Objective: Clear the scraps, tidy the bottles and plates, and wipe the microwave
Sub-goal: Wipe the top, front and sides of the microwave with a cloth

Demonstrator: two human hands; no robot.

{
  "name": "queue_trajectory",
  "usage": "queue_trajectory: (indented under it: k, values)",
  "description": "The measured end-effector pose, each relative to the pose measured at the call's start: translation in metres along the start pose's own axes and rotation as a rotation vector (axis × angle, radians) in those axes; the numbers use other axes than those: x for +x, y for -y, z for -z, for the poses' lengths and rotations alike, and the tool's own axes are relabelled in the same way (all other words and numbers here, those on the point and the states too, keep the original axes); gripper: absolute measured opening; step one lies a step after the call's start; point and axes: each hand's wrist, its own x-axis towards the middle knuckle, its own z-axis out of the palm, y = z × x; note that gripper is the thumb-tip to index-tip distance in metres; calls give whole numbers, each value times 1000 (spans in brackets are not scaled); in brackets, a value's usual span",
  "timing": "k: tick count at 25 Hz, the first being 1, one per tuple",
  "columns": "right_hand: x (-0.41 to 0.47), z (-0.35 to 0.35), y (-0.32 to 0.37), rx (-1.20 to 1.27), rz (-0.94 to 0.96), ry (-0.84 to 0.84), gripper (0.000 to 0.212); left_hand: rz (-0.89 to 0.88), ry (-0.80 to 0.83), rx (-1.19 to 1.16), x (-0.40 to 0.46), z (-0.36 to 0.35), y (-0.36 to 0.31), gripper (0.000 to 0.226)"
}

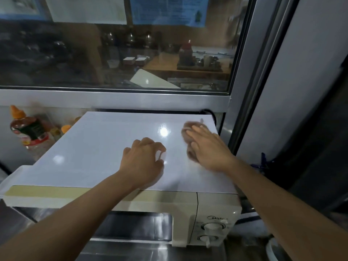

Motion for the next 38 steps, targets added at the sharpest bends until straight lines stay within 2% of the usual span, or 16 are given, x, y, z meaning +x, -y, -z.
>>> queue_trajectory:
  k: [3, 6, 10, 15, 18, 19, 21, 23, 27, 30, 33, 38]
  values:
    - [45, 5, -22, -34, -168, -39, 42, 36, 28, -1, 2, 2, 4, 35]
    - [45, -3, -27, 29, -293, -79, 44, 47, 1, -4, 0, -1, 0, 34]
    - [-11, -1, -10, 135, -318, -156, 48, 36, -15, 22, 0, -2, -4, 33]
    - [-82, 6, 24, 69, -382, -76, 50, 22, 11, 34, -8, -1, -4, 36]
    - [-118, -7, 37, -99, -309, -75, 51, -37, 3, 34, -20, 3, 4, 39]
    - [-123, -9, 37, -151, -294, -53, 52, -57, -31, 50, -26, 5, 10, 37]
    - [-113, -4, 36, -86, -379, -38, 47, -60, -84, 101, -36, 12, 28, 31]
    - [-84, 3, 28, -33, -400, -20, 44, 0, -72, 141, -44, 19, 46, 31]
    - [-30, 13, 11, -61, -332, 39, 50, 31, -24, 125, -58, 17, 56, 36]
    - [-41, 8, 21, -128, -270, 66, 51, 36, -20, 81, -60, 15, 59, 37]
    - [-69, -4, 52, -215, -117, 55, 56, -10, 36, 35, -57, 21, 69, 38]
    - [-84, -8, 94, -94, 140, -33, 55, -92, 47, 28, -55, 37, 103, 32]
